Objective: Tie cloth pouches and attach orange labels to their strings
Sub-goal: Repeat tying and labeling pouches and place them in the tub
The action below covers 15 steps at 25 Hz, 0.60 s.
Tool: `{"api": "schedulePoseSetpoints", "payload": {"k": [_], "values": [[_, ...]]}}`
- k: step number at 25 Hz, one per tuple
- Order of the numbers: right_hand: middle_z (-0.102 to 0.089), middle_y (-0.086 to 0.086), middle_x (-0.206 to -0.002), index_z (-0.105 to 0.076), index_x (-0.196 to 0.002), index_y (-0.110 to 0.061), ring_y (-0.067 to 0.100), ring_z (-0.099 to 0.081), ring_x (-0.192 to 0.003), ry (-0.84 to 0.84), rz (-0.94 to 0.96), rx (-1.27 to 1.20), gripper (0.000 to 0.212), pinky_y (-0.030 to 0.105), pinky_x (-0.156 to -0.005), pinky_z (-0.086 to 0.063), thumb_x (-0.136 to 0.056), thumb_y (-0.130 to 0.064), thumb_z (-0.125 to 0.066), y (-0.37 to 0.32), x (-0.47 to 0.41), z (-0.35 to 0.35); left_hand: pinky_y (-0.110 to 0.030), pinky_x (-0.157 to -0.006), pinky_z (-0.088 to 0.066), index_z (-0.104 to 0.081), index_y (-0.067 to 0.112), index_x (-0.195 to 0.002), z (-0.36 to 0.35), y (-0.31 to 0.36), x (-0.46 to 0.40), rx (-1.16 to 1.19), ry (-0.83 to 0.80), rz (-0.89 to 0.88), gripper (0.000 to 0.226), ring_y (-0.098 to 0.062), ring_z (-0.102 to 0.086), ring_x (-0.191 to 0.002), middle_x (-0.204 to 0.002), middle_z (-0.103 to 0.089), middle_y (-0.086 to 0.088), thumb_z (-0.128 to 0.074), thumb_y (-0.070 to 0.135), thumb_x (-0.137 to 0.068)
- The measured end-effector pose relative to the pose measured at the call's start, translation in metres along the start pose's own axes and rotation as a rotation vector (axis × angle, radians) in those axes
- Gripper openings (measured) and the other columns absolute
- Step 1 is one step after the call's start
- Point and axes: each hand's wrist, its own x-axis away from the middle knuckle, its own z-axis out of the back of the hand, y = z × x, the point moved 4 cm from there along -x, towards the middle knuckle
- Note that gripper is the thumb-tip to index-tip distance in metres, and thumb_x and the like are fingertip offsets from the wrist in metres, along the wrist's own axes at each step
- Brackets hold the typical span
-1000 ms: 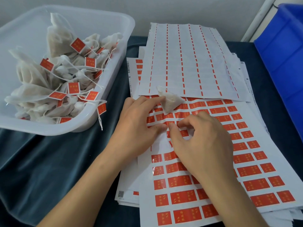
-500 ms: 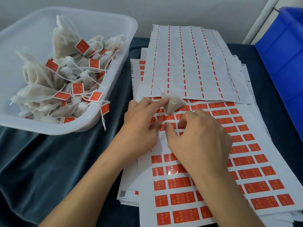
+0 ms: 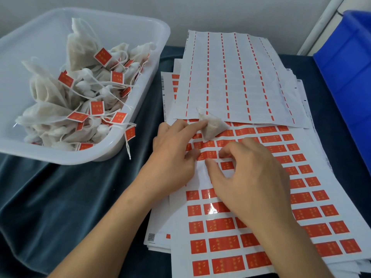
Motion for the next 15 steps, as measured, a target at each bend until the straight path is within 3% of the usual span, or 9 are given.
{"api": "schedulePoseSetpoints", "payload": {"k": [7,10,15], "values": [[-0.063,-0.009,-0.116,-0.066,-0.117,-0.032,0.003,-0.042,-0.1,0.021,-0.014,-0.158,0.044,0.027,-0.088,-0.039,-0.082,-0.059,-0.067,0.008,0.016,-0.009,-0.032,-0.109,-0.035,-0.035,0.055,-0.151,0.0,0.001,-0.001,0.0,-0.012,0.016,0.061,-0.001,-0.029,-0.119,-0.125,-0.033,0.035,-0.066,0.039,-0.1],[-0.061,-0.01,-0.114,-0.065,-0.117,-0.033,0.004,-0.043,-0.102,0.047,-0.019,-0.197,0.051,0.029,-0.09,-0.04,-0.079,-0.066,-0.055,0.007,0.018,-0.011,-0.034,-0.112,-0.036,-0.035,0.054,-0.151,0.001,0.003,0.0,-0.007,-0.011,0.026,0.062,-0.002,-0.029,-0.12,-0.133,-0.04,0.03,-0.065,0.037,-0.101],[-0.061,-0.008,-0.11,-0.066,-0.115,-0.031,0.009,-0.05,-0.1,0.072,-0.03,-0.169,0.051,0.03,-0.088,-0.04,-0.078,-0.066,-0.058,0.003,0.017,-0.013,-0.034,-0.113,-0.037,-0.035,0.051,-0.154,0.002,0.007,0.003,-0.027,-0.01,0.016,0.061,-0.005,-0.03,-0.122,-0.14,-0.044,0.022,-0.064,0.035,-0.102]]}}
